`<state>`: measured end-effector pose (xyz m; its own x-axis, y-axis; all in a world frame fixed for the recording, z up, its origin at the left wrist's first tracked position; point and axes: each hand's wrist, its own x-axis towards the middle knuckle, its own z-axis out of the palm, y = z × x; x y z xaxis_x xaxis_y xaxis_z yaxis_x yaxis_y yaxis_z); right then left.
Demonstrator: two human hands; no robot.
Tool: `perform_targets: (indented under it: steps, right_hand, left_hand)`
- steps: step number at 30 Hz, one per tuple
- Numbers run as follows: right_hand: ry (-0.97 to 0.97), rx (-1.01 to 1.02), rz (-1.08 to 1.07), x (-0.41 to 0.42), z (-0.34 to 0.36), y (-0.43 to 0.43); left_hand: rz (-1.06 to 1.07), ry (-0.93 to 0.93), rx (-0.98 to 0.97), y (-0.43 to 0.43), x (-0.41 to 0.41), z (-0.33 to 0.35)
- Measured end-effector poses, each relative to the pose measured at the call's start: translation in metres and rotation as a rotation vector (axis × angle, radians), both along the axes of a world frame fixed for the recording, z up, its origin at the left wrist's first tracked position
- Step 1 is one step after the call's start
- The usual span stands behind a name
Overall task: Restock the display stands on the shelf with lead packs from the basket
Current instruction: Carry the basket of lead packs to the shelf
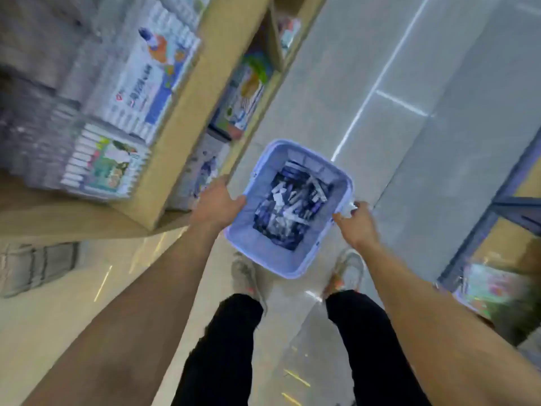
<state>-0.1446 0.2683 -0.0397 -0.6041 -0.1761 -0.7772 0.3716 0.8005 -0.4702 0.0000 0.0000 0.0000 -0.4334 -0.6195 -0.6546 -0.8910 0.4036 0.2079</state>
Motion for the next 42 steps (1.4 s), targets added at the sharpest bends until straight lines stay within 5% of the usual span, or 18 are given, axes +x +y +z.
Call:
perform_targets:
  steps: [5,9,19,27,42]
  right_hand:
    - [0.151,0.082,-0.212,0.043,-0.128,-0.012]
    - [0.281,0.01,-0.474,0.077,-0.163,-0.019]
    - [0.338,-0.017,-0.506,0.101,-0.19,-0.012]
    - [0.42,-0.06,-0.44,0.045,-0.09,0.001]
    - [0.371,-0.235,-0.464,-0.074,0.282,0.076]
  left_hand:
    - [-0.101,0.087,0.02,-0.024,-0.002,-0.129]
    - [-0.126,0.174,0.087,-0.027,0.009,-0.188]
    - [-0.126,0.391,0.158,-0.022,0.026,-0.219]
    - [-0.057,0.452,0.177,-0.009,-0.02,-0.112]
    - [-0.019,0.64,0.214,0.065,-0.151,0.273]
